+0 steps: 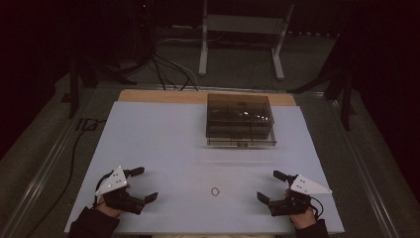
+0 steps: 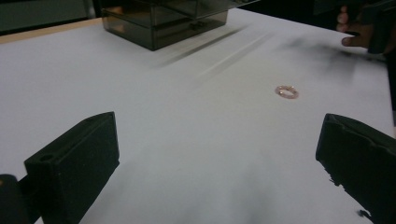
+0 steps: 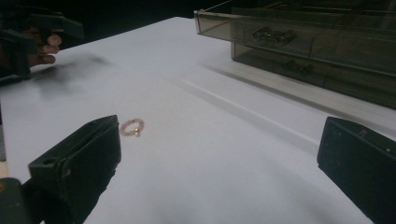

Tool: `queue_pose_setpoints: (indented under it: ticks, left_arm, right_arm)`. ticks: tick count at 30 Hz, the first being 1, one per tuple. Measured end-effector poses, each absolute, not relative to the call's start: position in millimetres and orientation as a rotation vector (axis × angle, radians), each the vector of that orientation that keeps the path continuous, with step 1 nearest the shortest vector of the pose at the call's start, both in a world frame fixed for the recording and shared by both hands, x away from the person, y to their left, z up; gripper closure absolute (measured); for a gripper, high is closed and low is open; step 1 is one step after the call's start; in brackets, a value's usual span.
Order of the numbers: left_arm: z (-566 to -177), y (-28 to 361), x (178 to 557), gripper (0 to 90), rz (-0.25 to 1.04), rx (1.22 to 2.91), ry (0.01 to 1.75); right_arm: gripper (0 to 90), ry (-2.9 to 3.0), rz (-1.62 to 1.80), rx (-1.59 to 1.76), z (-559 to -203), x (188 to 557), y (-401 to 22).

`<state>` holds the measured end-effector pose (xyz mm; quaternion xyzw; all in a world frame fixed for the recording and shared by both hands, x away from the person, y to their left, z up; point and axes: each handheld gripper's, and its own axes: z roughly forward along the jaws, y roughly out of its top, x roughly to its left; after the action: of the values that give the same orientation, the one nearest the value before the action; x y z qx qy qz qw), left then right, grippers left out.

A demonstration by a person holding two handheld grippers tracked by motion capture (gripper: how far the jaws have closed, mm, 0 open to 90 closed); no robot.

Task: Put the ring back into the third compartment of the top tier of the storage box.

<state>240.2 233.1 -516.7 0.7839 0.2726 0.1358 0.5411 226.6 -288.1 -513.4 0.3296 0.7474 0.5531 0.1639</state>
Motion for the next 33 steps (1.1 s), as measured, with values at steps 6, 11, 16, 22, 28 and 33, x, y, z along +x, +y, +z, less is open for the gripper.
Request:
queue_pose_setpoints:
  ticks: [6, 11, 16, 22, 28, 33]
  left_arm:
    - [-516.0, 233.3, 239.7, 0.6, 0.309, 1.863, 0.644]
    - [-516.8, 231.4, 239.3, 0.6, 0.320, 1.881, 0.643]
    - [-517.5, 231.5, 238.9, 0.6, 0.319, 1.882, 0.643]
    - [-518.1, 229.8, 239.4, 0.6, 0.314, 1.886, 0.636]
    - [-517.8, 229.7, 239.0, 0.6, 0.311, 1.879, 0.638]
    - [-518.3, 228.5, 239.4, 0.6, 0.302, 1.886, 0.634]
  right_arm:
    - [0.0, 2.154, 1.568, 0.951, -516.1, 227.5, -287.8]
    - [0.0, 2.165, 1.565, 0.965, -515.7, 227.3, -287.8]
    - [0.0, 2.147, 1.556, 0.957, -513.1, 226.5, -289.4]
    - [0.0, 2.117, 1.553, 0.985, -506.4, 226.9, -293.3]
    - [0.0, 2.062, 1.557, 0.984, -492.5, 227.4, -291.6]
    - [0.0, 2.043, 1.566, 0.972, -482.8, 228.6, -287.7]
